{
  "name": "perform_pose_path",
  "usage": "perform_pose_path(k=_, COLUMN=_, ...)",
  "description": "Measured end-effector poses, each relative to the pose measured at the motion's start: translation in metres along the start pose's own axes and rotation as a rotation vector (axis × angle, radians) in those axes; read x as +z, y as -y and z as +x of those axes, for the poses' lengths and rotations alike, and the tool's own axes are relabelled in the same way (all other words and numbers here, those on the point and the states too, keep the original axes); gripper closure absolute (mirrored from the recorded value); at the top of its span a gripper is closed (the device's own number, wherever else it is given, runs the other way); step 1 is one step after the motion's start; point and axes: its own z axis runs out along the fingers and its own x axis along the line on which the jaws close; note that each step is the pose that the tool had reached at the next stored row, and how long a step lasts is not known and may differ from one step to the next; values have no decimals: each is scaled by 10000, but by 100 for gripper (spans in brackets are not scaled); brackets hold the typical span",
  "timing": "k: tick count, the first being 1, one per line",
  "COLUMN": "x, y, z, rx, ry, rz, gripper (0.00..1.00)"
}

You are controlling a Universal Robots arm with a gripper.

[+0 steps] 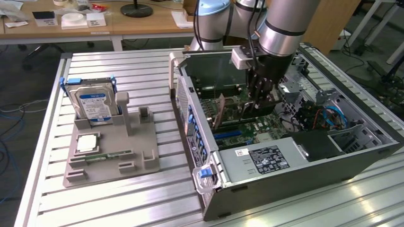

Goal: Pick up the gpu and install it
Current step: 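Insert the gpu into the slot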

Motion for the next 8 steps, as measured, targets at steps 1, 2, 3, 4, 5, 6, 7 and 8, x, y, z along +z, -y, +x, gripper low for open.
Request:
perform_pose_path(k=1, x=6, y=-5, z=0, rx=-1, ry=-1, rz=2, gripper=73)
perform_pose_path(k=2, x=10, y=-14, z=1, rx=-1, ry=-1, rz=5, gripper=73)
perform_pose_path(k=3, x=12, y=-25, z=1, rx=-1, ry=-2, rz=6, gripper=73)
perform_pose_path(k=4, x=12, y=-37, z=1, rx=-1, ry=-3, rz=8, gripper=73)
perform_pose_path(k=5, x=13, y=-47, z=1, rx=-1, ry=-1, rz=10, gripper=73)
perform_pose_path(k=6, x=14, y=-53, z=4, rx=-1, ry=0, rz=10, gripper=73)
perform_pose_path(k=7, x=14, y=-54, z=12, rx=-3, ry=0, rz=10, gripper=73)
perform_pose_path(k=8, x=14, y=-55, z=22, rx=-4, ry=0, rz=10, gripper=73)
